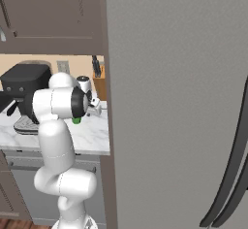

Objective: Place the pitcher and cup on the dining counter for serving.

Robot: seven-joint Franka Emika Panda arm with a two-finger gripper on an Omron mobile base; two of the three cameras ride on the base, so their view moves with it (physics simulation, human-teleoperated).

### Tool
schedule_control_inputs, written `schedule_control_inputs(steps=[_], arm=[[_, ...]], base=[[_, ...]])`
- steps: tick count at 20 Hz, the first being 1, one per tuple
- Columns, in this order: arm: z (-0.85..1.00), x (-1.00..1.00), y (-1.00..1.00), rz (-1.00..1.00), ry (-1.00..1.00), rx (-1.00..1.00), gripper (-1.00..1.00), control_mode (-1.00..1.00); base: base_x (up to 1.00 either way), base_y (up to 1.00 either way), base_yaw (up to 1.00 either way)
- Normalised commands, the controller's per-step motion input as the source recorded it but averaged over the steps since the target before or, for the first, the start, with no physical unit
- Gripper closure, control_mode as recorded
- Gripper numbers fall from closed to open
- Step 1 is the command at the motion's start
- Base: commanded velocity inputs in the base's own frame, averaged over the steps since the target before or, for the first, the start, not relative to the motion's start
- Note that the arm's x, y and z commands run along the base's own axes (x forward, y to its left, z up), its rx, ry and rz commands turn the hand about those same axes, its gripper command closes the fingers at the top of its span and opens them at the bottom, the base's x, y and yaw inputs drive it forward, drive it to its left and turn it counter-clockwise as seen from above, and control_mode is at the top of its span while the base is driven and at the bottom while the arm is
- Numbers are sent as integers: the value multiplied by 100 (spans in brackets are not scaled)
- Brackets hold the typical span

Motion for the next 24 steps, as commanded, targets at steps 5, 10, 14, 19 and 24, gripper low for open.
schedule_control_inputs(steps=[5,10,14,19,24], arm=[[0,0,0,0,0,0,100,-100],[2,0,0,0,-2,0,100,-100],[11,-3,0,0,-9,0,100,-100],[24,-9,0,0,-9,0,100,-100],[66,-47,-1,-3,-11,0,100,-100]], base=[[0,0,0],[0,0,0],[0,0,0],[0,0,0],[0,0,0]])
